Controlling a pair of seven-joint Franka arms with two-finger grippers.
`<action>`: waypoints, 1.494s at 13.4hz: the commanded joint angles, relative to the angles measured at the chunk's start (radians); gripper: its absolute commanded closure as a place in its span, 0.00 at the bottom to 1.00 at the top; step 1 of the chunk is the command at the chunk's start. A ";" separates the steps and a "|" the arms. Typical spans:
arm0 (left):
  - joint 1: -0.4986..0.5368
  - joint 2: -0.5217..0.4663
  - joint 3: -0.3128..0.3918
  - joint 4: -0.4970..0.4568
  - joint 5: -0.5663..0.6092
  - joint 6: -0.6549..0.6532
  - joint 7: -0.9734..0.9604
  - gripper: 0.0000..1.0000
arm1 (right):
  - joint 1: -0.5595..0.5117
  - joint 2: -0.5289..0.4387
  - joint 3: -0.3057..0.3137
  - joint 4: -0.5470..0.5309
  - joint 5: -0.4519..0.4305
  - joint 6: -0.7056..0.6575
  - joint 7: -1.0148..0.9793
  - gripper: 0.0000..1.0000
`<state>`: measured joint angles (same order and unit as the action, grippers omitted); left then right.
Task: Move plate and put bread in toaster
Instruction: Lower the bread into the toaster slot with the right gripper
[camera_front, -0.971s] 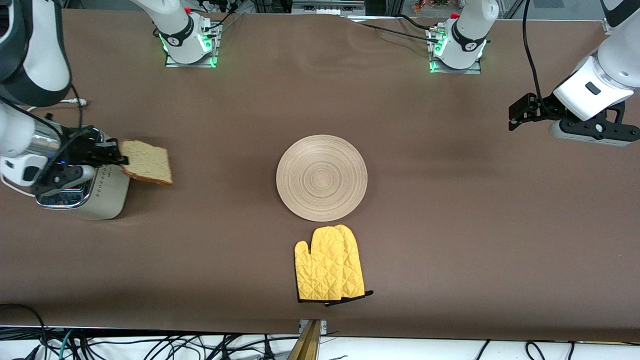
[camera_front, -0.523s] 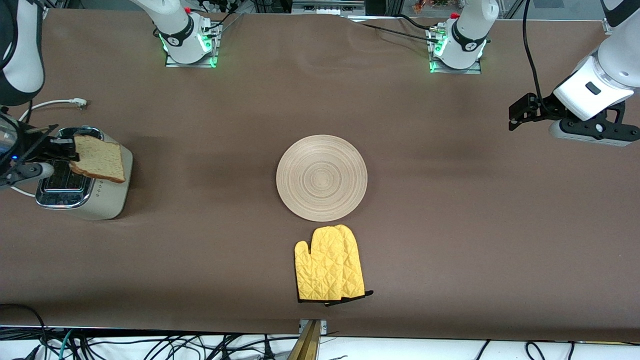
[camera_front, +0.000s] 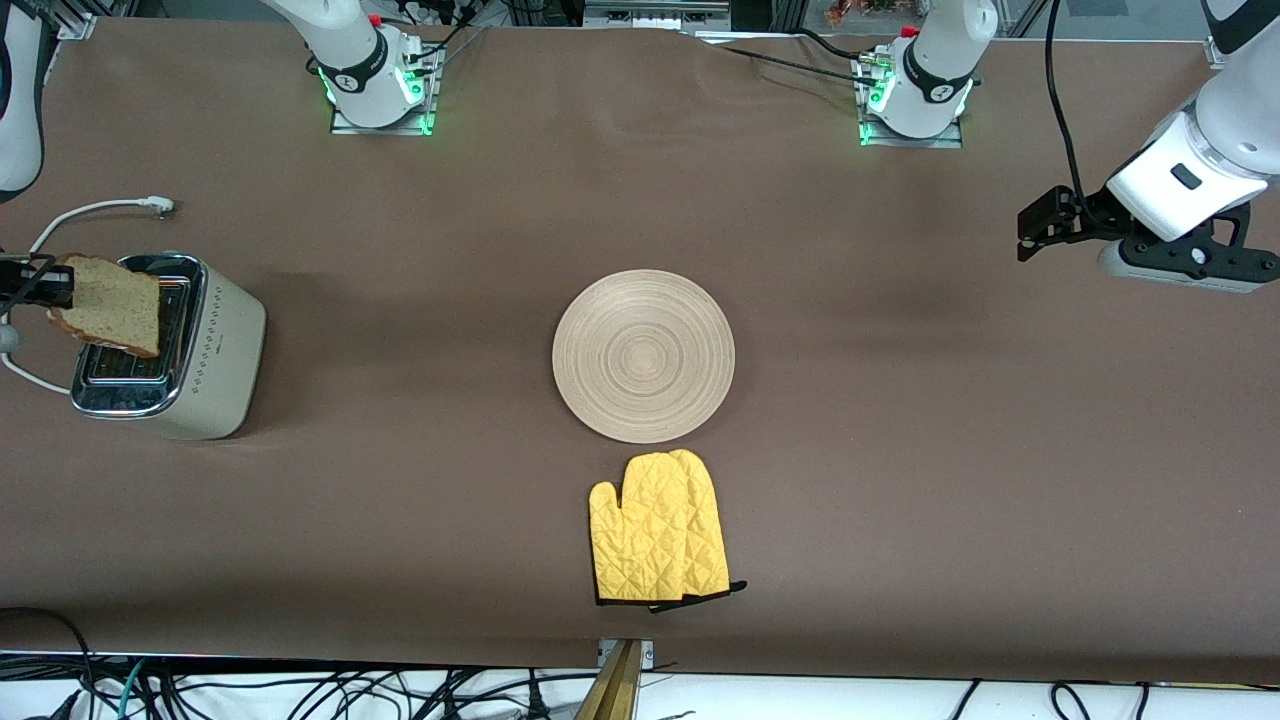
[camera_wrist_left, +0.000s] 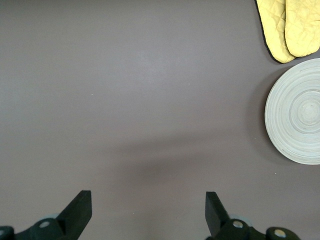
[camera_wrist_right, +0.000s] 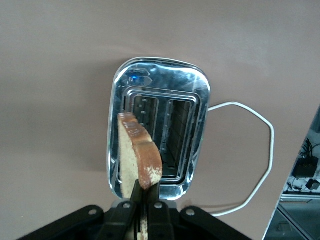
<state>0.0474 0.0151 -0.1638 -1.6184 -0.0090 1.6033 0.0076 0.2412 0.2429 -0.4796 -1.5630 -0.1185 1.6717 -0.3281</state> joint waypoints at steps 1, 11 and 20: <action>0.000 -0.004 -0.006 0.017 0.021 -0.022 0.011 0.00 | -0.013 0.026 0.004 0.017 -0.039 0.007 0.027 1.00; -0.001 -0.006 -0.006 0.017 0.021 -0.022 0.009 0.00 | -0.016 0.053 0.004 -0.038 -0.043 0.079 0.029 1.00; 0.000 -0.006 -0.005 0.017 0.021 -0.023 0.009 0.00 | -0.016 0.064 0.028 -0.046 -0.021 0.131 0.073 0.00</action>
<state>0.0473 0.0150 -0.1653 -1.6182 -0.0090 1.6032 0.0076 0.2287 0.3303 -0.4757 -1.6094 -0.1410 1.8006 -0.2906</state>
